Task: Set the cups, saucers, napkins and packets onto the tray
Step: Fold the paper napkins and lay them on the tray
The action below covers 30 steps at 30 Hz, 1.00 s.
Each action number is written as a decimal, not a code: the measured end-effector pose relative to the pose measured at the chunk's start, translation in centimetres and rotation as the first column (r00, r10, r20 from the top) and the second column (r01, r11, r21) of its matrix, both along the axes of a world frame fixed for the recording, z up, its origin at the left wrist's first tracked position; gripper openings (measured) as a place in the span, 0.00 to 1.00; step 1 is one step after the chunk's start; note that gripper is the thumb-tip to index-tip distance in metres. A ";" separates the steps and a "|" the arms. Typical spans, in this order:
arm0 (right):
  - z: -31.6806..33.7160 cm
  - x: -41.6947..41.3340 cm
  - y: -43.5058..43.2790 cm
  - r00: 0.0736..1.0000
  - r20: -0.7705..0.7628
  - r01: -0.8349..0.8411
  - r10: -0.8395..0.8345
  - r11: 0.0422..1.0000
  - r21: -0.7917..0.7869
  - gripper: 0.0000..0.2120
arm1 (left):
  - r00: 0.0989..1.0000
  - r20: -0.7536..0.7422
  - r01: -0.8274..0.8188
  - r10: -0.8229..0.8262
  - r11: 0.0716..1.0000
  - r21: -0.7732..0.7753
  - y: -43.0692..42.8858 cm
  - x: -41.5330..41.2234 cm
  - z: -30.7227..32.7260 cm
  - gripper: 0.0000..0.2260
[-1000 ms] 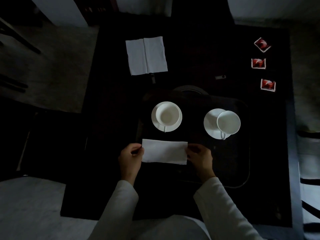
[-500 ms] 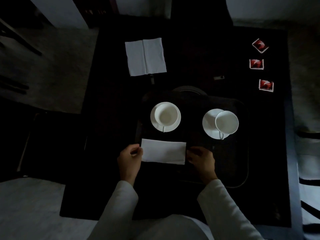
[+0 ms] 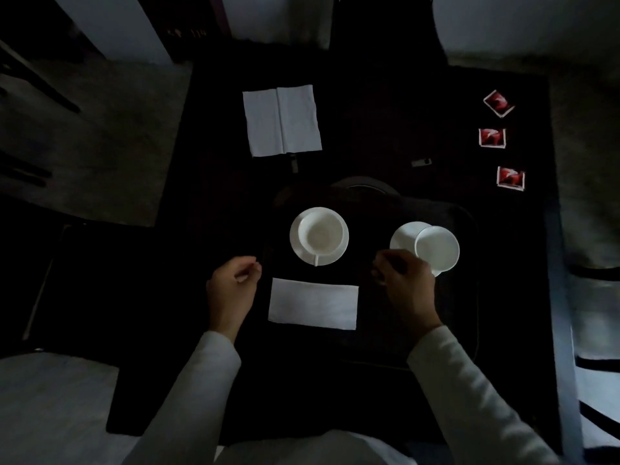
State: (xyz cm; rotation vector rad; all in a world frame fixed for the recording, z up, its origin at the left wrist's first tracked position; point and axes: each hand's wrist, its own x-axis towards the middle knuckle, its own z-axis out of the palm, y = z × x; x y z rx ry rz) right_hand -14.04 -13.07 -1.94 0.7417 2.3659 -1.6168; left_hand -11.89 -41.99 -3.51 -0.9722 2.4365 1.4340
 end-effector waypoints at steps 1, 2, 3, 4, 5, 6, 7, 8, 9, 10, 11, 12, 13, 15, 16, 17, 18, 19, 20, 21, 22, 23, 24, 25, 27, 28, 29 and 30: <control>0.3 -1.3 -0.1 1.000 -0.015 -0.020 0.020 1.000 0.008 0.06 | 1.000 -0.016 0.018 -0.018 1.000 -0.002 -0.2 -1.0 0.2 0.07; 0.5 -2.6 -0.3 0.999 -0.028 -0.045 0.046 0.999 0.027 0.06 | 0.998 -0.035 0.044 -0.044 0.999 -0.005 -0.5 -2.1 0.4 0.08; 0.7 -3.9 -0.4 0.996 -0.041 -0.074 0.076 0.996 0.052 0.05 | 0.995 -0.058 0.078 -0.078 0.997 -0.008 -0.8 -3.3 0.7 0.08; 0.8 -5.3 -0.5 0.993 -0.054 -0.100 0.103 0.992 0.071 0.05 | 0.989 -0.086 0.116 -0.117 0.993 -0.009 -1.0 -4.7 1.1 0.09; 1.0 -6.8 -0.7 0.990 -0.066 -0.116 0.121 0.990 0.077 0.05 | 0.981 -0.117 0.154 -0.154 0.988 -0.012 -1.4 -6.2 1.5 0.09; 1.1 -8.3 -0.9 0.988 -0.078 -0.127 0.134 0.988 0.087 0.05 | 0.970 -0.150 0.188 -0.190 0.982 -0.024 -1.7 -7.7 1.9 0.09; 1.3 -9.8 -1.0 0.984 -0.091 -0.142 0.152 0.984 0.109 0.06 | 0.958 -0.181 0.216 -0.221 0.975 -0.045 -2.0 -9.4 2.2 0.09; 1.4 -11.2 -1.2 0.979 -0.102 -0.162 0.176 0.978 0.134 0.07 | 0.947 -0.207 0.238 -0.247 0.969 -0.069 -2.2 -11.0 2.6 0.09; 1.5 -12.7 -1.3 0.974 -0.108 -0.180 0.197 0.972 0.151 0.07 | 0.937 -0.225 0.255 -0.269 0.963 -0.088 -2.4 -12.6 3.0 0.09; 1.5 -14.0 -1.4 0.971 -0.107 -0.193 0.212 0.968 0.162 0.06 | 0.929 -0.234 0.271 -0.287 0.957 -0.102 -2.6 -14.2 3.3 0.10; 1.5 -15.4 -1.6 0.969 -0.102 -0.206 0.226 0.962 0.180 0.04 | 0.922 -0.239 0.286 -0.306 0.951 -0.117 -2.8 -15.8 3.6 0.10; 1.4 -16.7 -1.8 0.965 -0.096 -0.219 0.242 0.954 0.205 0.03 | 0.913 -0.245 0.300 -0.326 0.944 -0.136 -2.8 -17.2 3.8 0.10; 1.2 -17.8 -2.1 0.962 -0.093 -0.230 0.257 0.945 0.233 0.04 | 0.902 -0.254 0.316 -0.349 0.935 -0.161 -2.7 -18.4 3.9 0.10; 0.7 -20.2 -2.8 0.955 -0.086 -0.250 0.282 0.929 0.271 0.06 | 0.882 -0.260 0.344 -0.393 0.914 -0.217 -2.3 -20.9 3.7 0.09; 0.3 -21.3 -3.2 0.952 -0.073 -0.264 0.296 0.921 0.286 0.07 | 0.874 -0.256 0.357 -0.414 0.903 -0.241 -2.1 -22.0 3.5 0.10; -0.1 -22.3 -3.6 0.949 -0.056 -0.279 0.309 0.911 0.302 0.09 | 0.866 -0.249 0.373 -0.434 0.891 -0.259 -1.8 -23.0 3.2 0.10; -0.5 -23.3 -3.9 0.946 -0.037 -0.295 0.322 0.902 0.314 0.10 | 0.857 -0.242 0.389 -0.454 0.880 -0.272 -1.4 -23.8 2.9 0.11; -0.9 -24.3 -4.4 0.942 -0.016 -0.314 0.336 0.895 0.318 0.12 | 0.854 -0.236 0.399 -0.464 0.874 -0.278 -1.1 -24.6 2.5 0.11; -1.3 -25.1 -4.9 0.936 0.006 -0.336 0.352 0.887 0.318 0.14 | 0.855 -0.229 0.400 -0.464 0.874 -0.277 -0.8 -25.2 2.1 0.11; -1.7 -26.0 -5.3 0.928 0.027 -0.359 0.371 0.876 0.322 0.16 | 0.860 -0.218 0.397 -0.461 0.874 -0.281 -0.6 -25.8 1.6 0.12; -2.1 -26.7 -5.8 0.920 0.049 -0.383 0.390 0.863 0.330 0.18 | 0.866 -0.200 0.395 -0.459 0.872 -0.290 -0.4 -26.3 1.1 0.12; -2.4 -27.3 -6.1 0.913 0.067 -0.401 0.403 0.851 0.339 0.20 | 0.868 -0.183 0.397 -0.461 0.868 -0.299 -0.2 -26.6 0.6 0.13; -2.8 -27.9 -6.4 0.909 0.079 -0.410 0.409 0.846 0.342 0.22 | 0.870 -0.169 0.402 -0.464 0.864 -0.305 -0.1 -26.9 0.1 0.13; -3.2 -28.6 -6.7 0.909 0.091 -0.412 0.406 0.846 0.339 0.24 | 0.869 -0.157 0.409 -0.470 0.860 -0.306 0.0 -27.1 -0.4 0.14; -4.0 -29.7 -7.4 0.914 0.121 -0.406 0.388 0.861 0.307 0.26 | 0.863 -0.132 0.433 -0.488 0.848 -0.305 0.2 -27.6 -1.3 0.16; -4.4 -30.1 -7.7 0.913 0.142 -0.407 0.382 0.868 0.284 0.28 | 0.859 -0.117 0.447 -0.498 0.843 -0.301 0.3 -27.7 -1.6 0.17; -4.8 -30.5 -8.0 0.910 0.162 -0.412 0.381 0.871 0.268 0.29 | 0.856 -0.106 0.458 -0.507 0.837 -0.299 0.4 -28.0 -2.0 0.18; -5.1 -30.9 -8.4 0.907 0.173 -0.418 0.383 0.870 0.263 0.30 | 0.852 -0.099 0.466 -0.514 0.831 -0.303 0.5 -28.2 -2.3 0.19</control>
